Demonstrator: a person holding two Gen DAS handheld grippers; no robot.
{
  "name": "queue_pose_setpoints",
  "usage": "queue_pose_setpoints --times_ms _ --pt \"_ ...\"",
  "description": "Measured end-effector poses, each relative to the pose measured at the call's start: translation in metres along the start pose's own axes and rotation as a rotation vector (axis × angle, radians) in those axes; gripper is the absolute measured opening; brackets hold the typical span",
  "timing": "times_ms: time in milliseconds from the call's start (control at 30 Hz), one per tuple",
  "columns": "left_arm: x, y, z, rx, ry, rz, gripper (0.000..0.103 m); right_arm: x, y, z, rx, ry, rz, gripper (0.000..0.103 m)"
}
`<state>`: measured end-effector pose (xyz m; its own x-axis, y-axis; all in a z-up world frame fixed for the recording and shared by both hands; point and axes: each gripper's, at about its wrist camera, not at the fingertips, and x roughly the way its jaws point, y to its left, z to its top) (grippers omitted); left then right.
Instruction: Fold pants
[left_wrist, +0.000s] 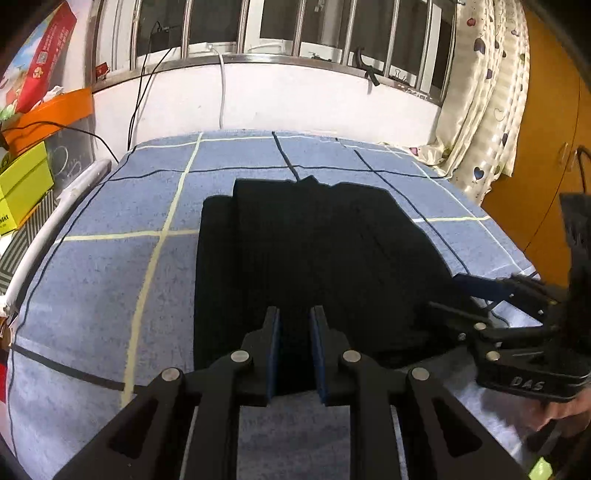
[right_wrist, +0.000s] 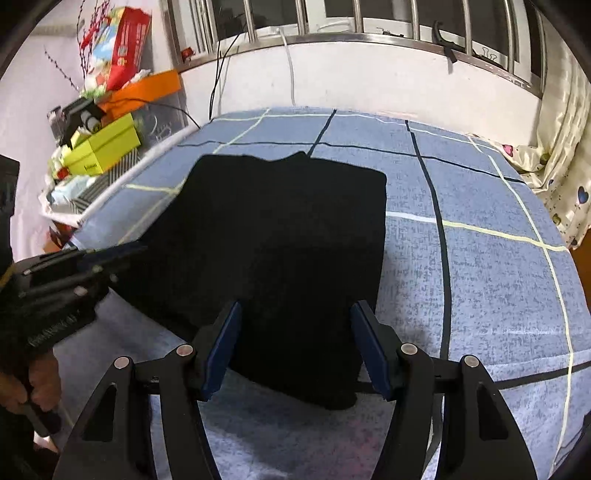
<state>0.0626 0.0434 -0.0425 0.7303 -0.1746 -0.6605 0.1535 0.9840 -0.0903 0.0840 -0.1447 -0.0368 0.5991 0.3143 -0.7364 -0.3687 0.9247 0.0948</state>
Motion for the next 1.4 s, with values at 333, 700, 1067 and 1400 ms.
queue_pose_setpoints --times_ms 333,700,1067,1400 --pt "-0.019 0.007 0.0 -0.068 0.025 -0.039 0.02 -0.031 0.006 -0.002 0.004 -0.035 0.008 0.062" --pt "-0.035 0.022 -0.01 -0.139 0.037 -0.029 0.02 -0.046 -0.001 -0.01 0.055 -0.059 0.072 0.062" --pt "-0.036 0.03 -0.006 -0.142 0.05 0.016 0.021 -0.045 -0.007 -0.009 0.073 -0.051 0.089 0.062" --pt "-0.036 0.033 0.0 -0.145 0.042 -0.007 0.021 -0.045 -0.01 -0.005 0.083 -0.053 0.072 0.062"
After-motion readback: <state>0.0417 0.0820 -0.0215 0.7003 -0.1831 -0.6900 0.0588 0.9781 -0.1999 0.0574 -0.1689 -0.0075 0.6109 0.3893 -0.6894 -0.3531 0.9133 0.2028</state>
